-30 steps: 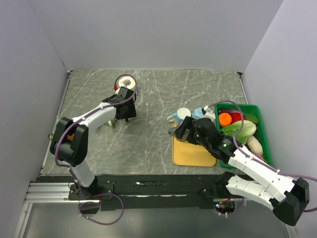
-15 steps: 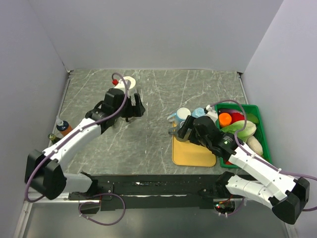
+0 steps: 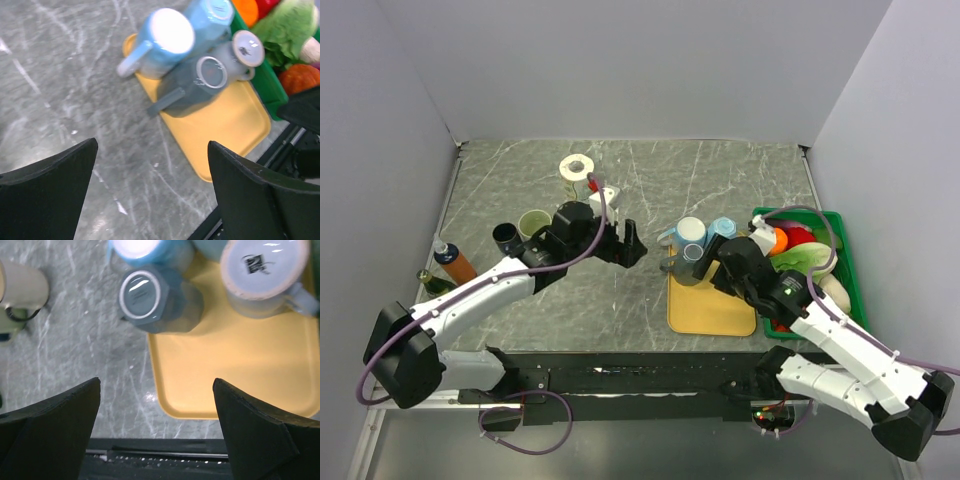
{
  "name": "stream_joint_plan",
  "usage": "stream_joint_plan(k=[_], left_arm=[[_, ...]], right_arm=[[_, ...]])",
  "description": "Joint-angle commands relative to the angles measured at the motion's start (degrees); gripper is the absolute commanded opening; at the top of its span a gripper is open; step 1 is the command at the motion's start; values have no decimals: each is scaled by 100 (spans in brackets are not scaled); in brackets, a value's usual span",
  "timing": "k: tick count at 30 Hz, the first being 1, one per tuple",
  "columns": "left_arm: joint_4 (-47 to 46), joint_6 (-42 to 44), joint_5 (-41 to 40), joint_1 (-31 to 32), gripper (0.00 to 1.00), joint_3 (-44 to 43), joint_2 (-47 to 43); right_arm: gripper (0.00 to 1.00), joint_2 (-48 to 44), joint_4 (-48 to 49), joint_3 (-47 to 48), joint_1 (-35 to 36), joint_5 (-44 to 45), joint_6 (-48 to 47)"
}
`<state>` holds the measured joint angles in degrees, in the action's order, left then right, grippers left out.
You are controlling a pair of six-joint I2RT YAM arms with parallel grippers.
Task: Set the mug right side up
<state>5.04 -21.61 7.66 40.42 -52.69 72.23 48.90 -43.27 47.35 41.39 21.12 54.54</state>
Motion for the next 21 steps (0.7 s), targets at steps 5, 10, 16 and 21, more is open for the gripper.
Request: stream_joint_plan(k=[5, 10, 16, 21], left_arm=[[-100, -28, -695, 466, 96, -278, -305], [-108, -309, -749, 563, 96, 64, -779], [216, -169, -660, 563, 96, 75, -1175], [463, -124, -968, 572, 96, -5, -1701]], right_arm=[[100, 734, -473, 617, -333, 533, -101], [100, 270, 501, -84, -684, 129, -1349], [100, 198, 785, -297, -781, -152, -1404], [100, 610, 978, -218, -326, 13, -298]])
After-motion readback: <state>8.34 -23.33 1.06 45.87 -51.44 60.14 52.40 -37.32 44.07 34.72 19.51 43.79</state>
